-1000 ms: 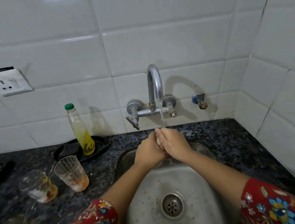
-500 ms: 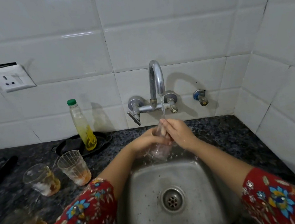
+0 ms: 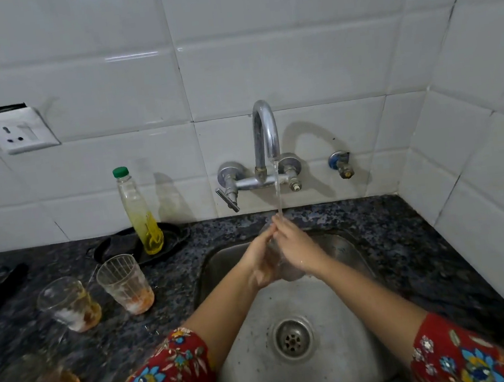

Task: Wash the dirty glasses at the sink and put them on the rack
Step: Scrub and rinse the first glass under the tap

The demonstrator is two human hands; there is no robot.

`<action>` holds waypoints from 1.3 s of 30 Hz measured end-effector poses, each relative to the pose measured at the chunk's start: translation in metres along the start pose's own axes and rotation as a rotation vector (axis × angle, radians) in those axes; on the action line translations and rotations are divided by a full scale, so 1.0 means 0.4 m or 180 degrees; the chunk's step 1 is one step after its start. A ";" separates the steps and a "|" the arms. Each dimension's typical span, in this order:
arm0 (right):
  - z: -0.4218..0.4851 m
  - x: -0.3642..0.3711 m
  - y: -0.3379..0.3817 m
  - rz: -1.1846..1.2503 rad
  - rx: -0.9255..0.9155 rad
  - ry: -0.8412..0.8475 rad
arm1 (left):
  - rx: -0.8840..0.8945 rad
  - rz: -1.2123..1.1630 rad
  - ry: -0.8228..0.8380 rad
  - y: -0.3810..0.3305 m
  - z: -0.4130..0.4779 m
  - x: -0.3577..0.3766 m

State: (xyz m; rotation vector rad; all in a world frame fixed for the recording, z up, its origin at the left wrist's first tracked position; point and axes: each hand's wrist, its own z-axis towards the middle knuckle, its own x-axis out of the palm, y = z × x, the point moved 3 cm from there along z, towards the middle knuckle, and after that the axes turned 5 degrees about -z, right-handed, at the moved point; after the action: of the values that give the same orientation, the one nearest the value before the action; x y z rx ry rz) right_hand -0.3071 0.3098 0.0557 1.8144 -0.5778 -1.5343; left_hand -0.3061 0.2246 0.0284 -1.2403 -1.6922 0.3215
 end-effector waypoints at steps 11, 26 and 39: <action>-0.038 -0.015 -0.038 -0.2487 -0.2360 -0.1238 | -0.0313 -0.2159 -0.0112 -0.018 0.022 0.013; -0.023 -0.049 0.011 -0.1351 0.0051 -0.0947 | 0.0952 -0.0264 -0.1372 -0.056 0.034 0.019; -0.051 0.038 -0.070 0.1252 0.0779 -0.0333 | 0.1235 0.0766 -0.0643 -0.038 -0.009 0.054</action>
State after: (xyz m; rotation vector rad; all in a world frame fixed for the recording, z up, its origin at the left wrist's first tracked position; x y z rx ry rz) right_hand -0.2866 0.3224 0.0263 1.6714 -1.1417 -1.3366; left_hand -0.3123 0.2349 0.0524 -1.1448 -1.5505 0.9027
